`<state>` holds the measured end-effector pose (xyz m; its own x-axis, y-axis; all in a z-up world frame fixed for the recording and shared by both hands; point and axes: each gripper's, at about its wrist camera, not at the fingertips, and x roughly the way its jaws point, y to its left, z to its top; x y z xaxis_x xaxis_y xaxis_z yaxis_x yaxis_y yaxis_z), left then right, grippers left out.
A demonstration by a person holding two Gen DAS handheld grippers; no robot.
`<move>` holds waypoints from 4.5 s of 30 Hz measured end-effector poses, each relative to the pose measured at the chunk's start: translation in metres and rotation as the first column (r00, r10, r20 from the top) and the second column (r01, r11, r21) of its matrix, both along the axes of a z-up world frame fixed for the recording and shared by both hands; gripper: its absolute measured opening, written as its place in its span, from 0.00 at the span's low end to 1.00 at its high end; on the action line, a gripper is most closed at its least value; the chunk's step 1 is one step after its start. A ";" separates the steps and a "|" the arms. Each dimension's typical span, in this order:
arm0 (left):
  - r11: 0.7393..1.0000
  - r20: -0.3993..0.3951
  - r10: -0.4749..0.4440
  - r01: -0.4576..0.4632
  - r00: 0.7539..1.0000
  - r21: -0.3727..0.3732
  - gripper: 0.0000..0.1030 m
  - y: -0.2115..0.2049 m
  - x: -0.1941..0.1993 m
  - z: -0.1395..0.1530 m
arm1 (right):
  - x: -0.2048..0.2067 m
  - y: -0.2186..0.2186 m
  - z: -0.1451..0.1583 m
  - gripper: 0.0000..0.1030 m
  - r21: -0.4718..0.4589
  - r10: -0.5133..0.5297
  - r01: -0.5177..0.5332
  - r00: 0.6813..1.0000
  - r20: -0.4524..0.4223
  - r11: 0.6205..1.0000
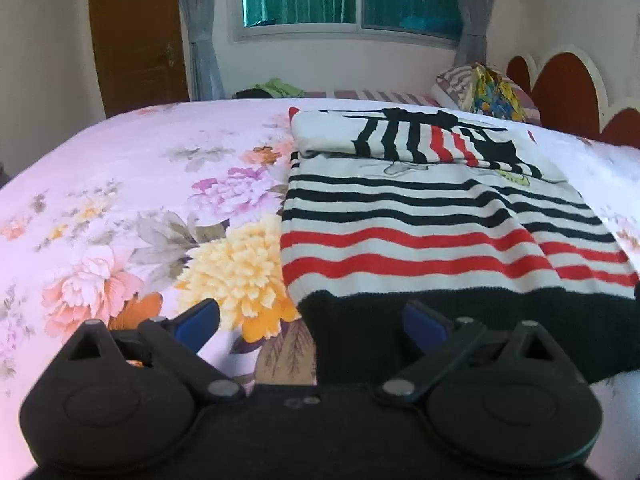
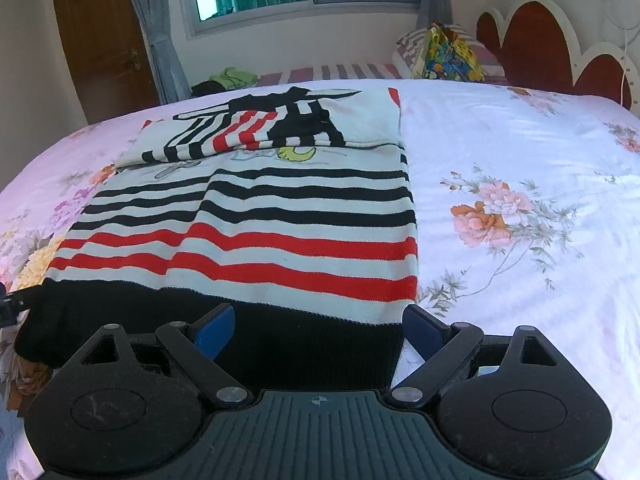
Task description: Fold small clothes
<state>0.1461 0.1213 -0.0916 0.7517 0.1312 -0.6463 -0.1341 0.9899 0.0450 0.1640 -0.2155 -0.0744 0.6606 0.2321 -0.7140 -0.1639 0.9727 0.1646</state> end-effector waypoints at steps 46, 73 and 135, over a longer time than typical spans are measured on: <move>0.689 0.017 -0.177 0.136 0.984 -0.712 0.06 0.070 0.019 -0.033 | 0.012 -0.070 -0.036 0.04 0.526 0.000 0.101 0.982 -0.188 0.844; 0.699 0.108 -0.034 0.101 0.994 -0.708 0.06 0.091 0.175 0.032 | 0.203 -0.066 0.054 0.04 0.573 -0.061 0.042 0.998 0.014 0.819; 0.983 0.170 -0.064 0.033 0.983 0.181 0.91 0.003 0.325 0.014 | 0.375 0.005 -0.030 1.00 -0.032 0.065 -0.058 0.956 0.288 0.998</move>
